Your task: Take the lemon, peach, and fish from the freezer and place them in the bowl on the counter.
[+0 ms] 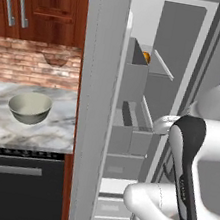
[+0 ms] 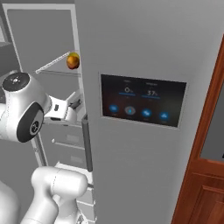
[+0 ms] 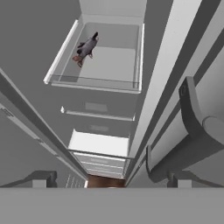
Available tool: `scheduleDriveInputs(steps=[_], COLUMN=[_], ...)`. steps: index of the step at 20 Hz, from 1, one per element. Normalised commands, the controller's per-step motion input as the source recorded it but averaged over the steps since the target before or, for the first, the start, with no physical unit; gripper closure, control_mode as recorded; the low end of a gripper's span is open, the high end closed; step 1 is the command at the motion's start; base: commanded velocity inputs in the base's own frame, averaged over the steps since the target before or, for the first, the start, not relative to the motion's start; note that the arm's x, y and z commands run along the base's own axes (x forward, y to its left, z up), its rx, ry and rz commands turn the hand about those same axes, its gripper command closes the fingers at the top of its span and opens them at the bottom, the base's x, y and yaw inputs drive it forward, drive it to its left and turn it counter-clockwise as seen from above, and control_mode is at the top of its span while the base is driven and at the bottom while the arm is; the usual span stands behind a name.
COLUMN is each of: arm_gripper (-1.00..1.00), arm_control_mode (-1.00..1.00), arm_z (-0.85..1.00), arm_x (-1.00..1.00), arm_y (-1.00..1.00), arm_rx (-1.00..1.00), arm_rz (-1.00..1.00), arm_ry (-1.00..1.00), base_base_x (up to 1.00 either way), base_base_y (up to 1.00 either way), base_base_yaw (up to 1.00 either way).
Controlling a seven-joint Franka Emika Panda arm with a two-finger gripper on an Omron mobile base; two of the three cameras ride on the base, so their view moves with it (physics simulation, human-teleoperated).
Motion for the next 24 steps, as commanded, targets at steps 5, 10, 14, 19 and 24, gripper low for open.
scheduleDriveInputs(steps=[5, 10, 14, 19, 24], arm_gripper=[-1.00, -1.00, -1.00, -1.00, -1.00], arm_control_mode=[1.00, -1.00, -1.00, -1.00, -1.00], arm_z=[0.00, 0.42, 0.57, 0.47, 0.27], arm_x=[0.00, 0.02, 0.00, 0.00, 0.00], arm_y=[0.00, 0.23, 0.03, -0.04, 0.00], arm_rx=[0.00, -0.05, 0.00, 0.00, -0.02], arm_rz=[0.00, 0.03, 0.05, 0.12, 0.17], arm_ry=[0.00, -0.04, -0.11, -0.11, -0.12], base_base_x=[0.47, 0.06, 0.00, 0.00, 0.00], base_base_y=[0.41, 0.07, 0.00, 0.00, 0.00], base_base_yaw=[0.18, 0.02, 0.00, 0.00, 0.00])
